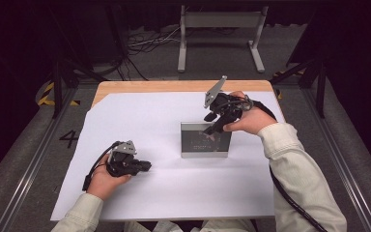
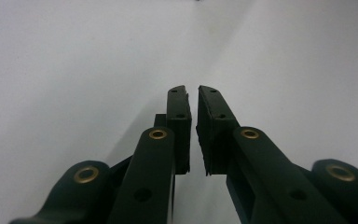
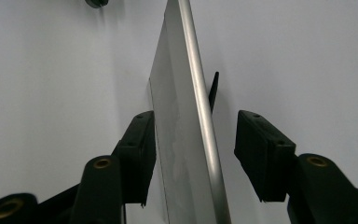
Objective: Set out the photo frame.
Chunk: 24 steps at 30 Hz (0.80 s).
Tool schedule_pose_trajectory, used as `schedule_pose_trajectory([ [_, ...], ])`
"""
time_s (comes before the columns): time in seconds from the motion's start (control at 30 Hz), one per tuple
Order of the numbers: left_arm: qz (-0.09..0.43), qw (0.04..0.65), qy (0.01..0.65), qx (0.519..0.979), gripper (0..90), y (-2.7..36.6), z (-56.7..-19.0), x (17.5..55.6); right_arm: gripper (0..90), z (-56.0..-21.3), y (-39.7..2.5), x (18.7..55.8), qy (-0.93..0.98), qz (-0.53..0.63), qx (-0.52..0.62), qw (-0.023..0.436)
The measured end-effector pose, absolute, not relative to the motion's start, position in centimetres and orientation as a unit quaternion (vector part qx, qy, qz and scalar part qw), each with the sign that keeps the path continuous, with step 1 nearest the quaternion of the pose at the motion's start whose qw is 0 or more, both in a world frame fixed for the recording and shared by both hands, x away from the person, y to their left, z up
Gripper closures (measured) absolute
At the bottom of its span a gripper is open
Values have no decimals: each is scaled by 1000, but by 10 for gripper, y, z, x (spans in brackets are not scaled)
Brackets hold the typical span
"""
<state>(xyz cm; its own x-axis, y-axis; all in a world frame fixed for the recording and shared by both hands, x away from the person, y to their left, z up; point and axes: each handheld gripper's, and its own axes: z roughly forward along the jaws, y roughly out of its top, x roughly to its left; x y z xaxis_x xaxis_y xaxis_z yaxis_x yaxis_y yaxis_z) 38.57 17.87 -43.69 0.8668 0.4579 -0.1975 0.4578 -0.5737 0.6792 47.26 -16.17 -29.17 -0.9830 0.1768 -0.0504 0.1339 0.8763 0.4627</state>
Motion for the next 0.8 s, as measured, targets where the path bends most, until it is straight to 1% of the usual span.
schedule_pose_trajectory([
  [0.8,-4,382,242,892,831,163,-436,397,472,-279,-217,457,956,257,116,80],
])
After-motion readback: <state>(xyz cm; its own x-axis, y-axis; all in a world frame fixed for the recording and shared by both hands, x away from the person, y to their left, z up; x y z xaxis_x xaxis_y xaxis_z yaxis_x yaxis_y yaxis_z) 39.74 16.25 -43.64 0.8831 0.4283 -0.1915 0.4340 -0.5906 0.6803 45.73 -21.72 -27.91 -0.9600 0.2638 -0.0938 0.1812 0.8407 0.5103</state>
